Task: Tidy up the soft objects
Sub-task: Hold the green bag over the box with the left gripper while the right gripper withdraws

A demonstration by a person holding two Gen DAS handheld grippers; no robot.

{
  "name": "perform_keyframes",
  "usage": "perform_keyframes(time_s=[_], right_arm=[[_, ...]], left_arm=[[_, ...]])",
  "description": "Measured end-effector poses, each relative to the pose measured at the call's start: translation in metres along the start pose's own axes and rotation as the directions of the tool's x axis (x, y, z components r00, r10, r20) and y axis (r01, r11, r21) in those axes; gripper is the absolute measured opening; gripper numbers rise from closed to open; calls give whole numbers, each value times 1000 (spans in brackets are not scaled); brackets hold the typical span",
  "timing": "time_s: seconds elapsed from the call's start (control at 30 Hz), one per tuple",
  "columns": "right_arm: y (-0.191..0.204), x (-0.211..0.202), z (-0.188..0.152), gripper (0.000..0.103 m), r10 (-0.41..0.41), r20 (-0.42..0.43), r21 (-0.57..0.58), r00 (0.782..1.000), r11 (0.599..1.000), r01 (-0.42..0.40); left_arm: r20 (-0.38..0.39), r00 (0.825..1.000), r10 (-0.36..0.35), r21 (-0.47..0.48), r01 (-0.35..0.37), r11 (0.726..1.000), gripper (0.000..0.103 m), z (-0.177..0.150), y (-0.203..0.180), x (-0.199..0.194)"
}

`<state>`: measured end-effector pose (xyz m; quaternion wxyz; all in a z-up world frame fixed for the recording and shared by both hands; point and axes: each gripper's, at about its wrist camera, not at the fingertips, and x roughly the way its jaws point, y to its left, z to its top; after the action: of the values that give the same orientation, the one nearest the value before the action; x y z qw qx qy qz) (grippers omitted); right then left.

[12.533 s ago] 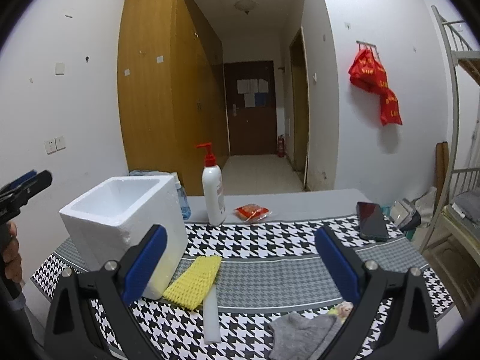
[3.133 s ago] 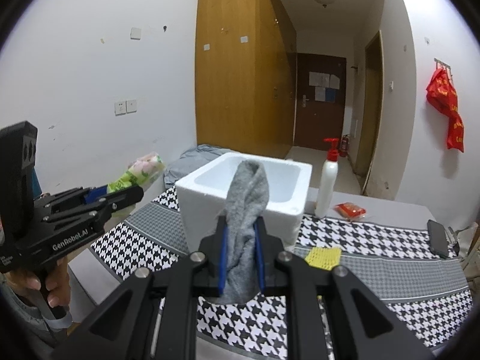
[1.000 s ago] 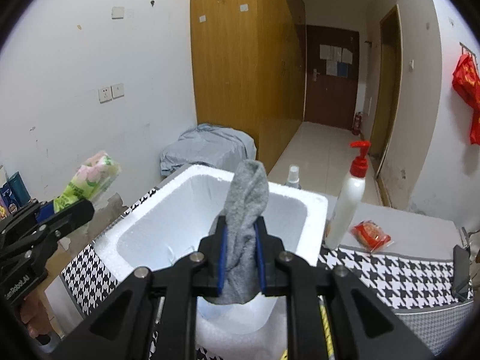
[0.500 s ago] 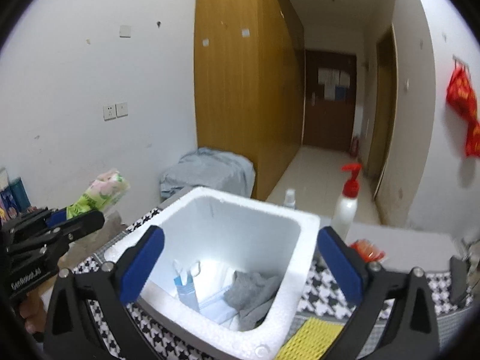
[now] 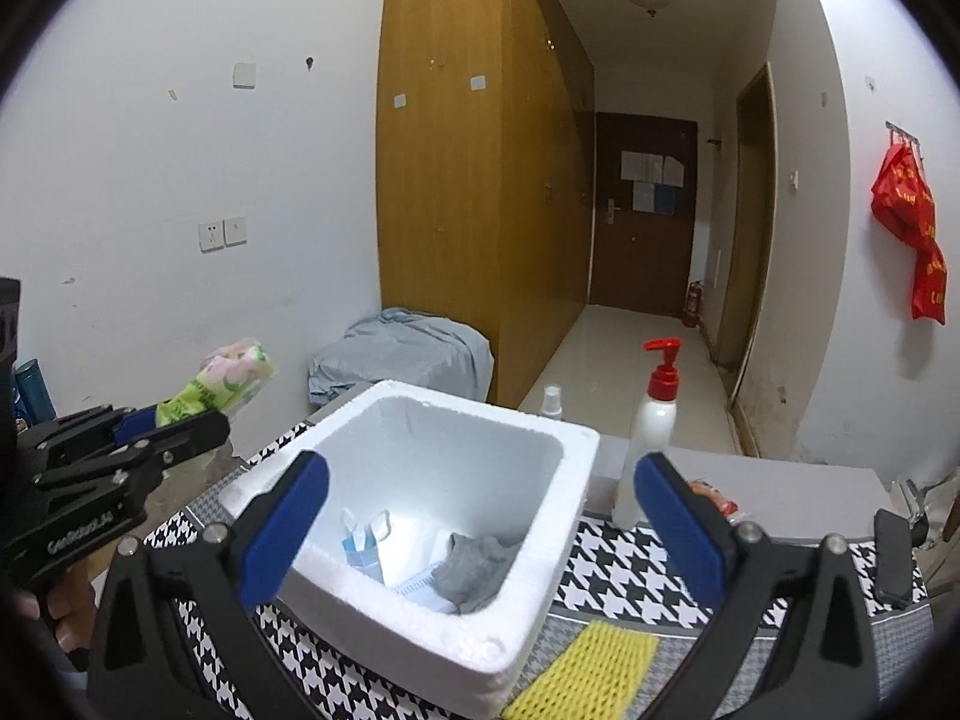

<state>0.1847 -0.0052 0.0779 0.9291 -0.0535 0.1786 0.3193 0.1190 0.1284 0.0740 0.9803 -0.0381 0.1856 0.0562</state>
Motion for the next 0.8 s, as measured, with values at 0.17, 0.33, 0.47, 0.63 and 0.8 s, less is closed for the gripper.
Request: perform_keyframes(time_s=[0.17, 0.33, 0.47, 0.63, 0.8], right_arm=[[-6, -10, -3, 103, -17, 15, 2, 1000, 1000, 17], [-19, -19, -8, 103, -39, 15, 39, 999, 998, 39], [-31, -24, -11, 103, -60, 4, 63, 998, 996, 60], [-40, -33, -18, 103, -84, 9, 75, 996, 994, 83], [-46, -46, -24, 103, -112, 25, 88, 993, 990, 109]], left_arm=[[-4, 1000, -6, 12, 6, 1000, 29, 2, -7, 4], [-14, 1000, -4, 12, 4, 1000, 29, 3, -10, 12], [-16, 1000, -9, 21, 9, 1000, 29, 4, -15, 16], [-19, 1000, -21, 39, 22, 999, 29, 6, -23, 21], [-23, 999, -40, 53, 41, 998, 29, 9, -34, 26]])
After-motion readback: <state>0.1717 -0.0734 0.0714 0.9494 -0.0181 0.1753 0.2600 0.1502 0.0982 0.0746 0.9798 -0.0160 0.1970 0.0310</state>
